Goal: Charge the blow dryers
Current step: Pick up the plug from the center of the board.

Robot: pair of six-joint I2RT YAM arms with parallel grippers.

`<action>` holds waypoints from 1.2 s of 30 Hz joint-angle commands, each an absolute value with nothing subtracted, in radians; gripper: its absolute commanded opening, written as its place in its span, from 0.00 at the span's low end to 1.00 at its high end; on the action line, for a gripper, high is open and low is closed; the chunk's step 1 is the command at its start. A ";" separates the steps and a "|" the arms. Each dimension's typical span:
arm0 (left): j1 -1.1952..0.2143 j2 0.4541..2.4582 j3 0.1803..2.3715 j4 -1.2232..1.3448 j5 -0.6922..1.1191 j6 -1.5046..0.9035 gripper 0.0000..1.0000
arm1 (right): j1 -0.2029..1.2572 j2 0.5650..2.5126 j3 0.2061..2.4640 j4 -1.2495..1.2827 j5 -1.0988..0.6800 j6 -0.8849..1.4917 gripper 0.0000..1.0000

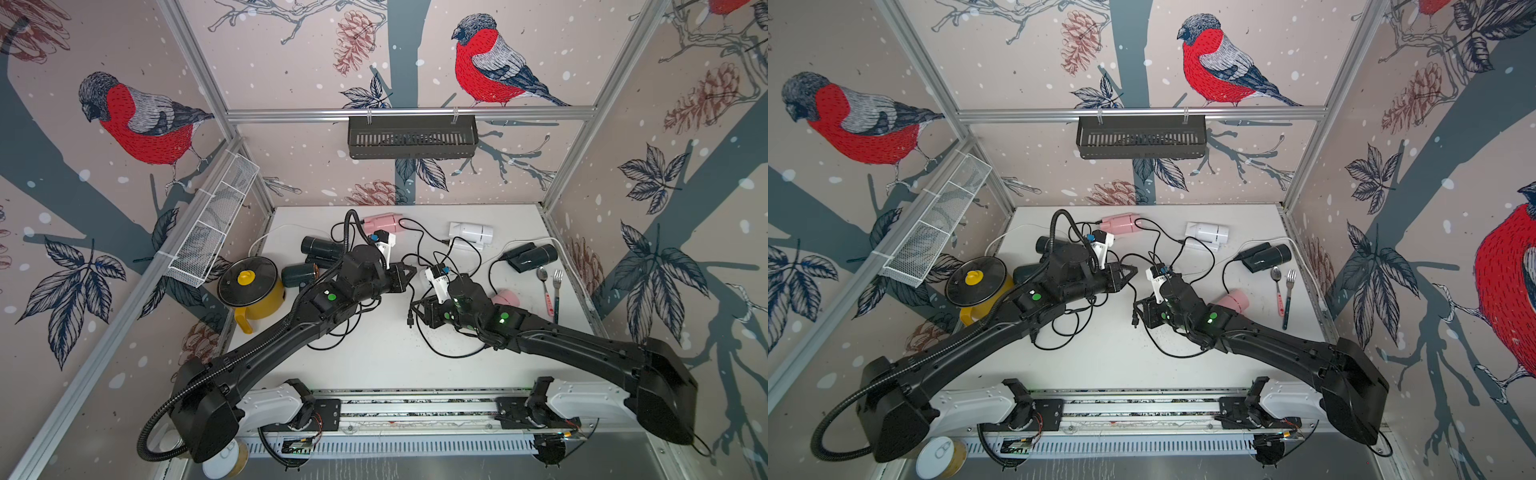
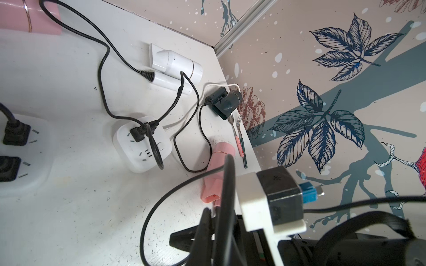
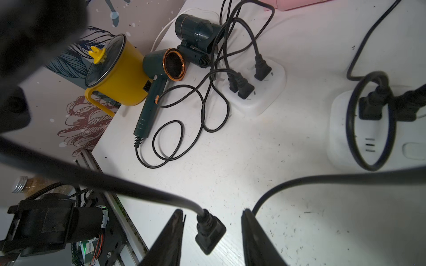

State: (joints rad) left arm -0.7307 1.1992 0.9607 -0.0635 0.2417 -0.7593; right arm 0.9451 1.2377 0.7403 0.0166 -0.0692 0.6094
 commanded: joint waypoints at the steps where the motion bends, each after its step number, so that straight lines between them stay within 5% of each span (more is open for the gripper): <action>1: -0.730 1.200 0.956 -0.004 0.261 -0.791 0.02 | 0.948 1.249 0.754 0.071 -0.047 0.630 0.43; 14: -0.730 1.195 0.954 0.017 0.256 -0.805 0.02 | 0.958 1.360 0.765 0.088 -0.046 0.658 0.30; 21: -0.730 1.187 0.936 0.021 0.232 -0.784 0.02 | 0.962 1.319 0.754 0.060 -0.005 0.643 0.11; 26: -0.730 1.181 0.931 0.035 0.249 -0.745 0.19 | 0.923 1.179 0.709 0.053 0.005 0.626 0.09; 29: -0.730 1.176 0.930 0.035 0.252 -0.725 0.42 | 0.874 1.079 0.684 0.032 -0.003 0.623 0.09; 36: -0.730 1.183 0.901 0.061 0.260 -0.686 0.52 | 0.757 0.881 0.703 -0.054 -0.123 0.534 0.09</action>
State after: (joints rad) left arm -0.7303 1.1782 0.9115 0.0139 0.2531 -0.7212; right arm 0.7715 0.9157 0.6876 -0.0208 -0.0502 0.5953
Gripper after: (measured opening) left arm 0.517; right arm 0.127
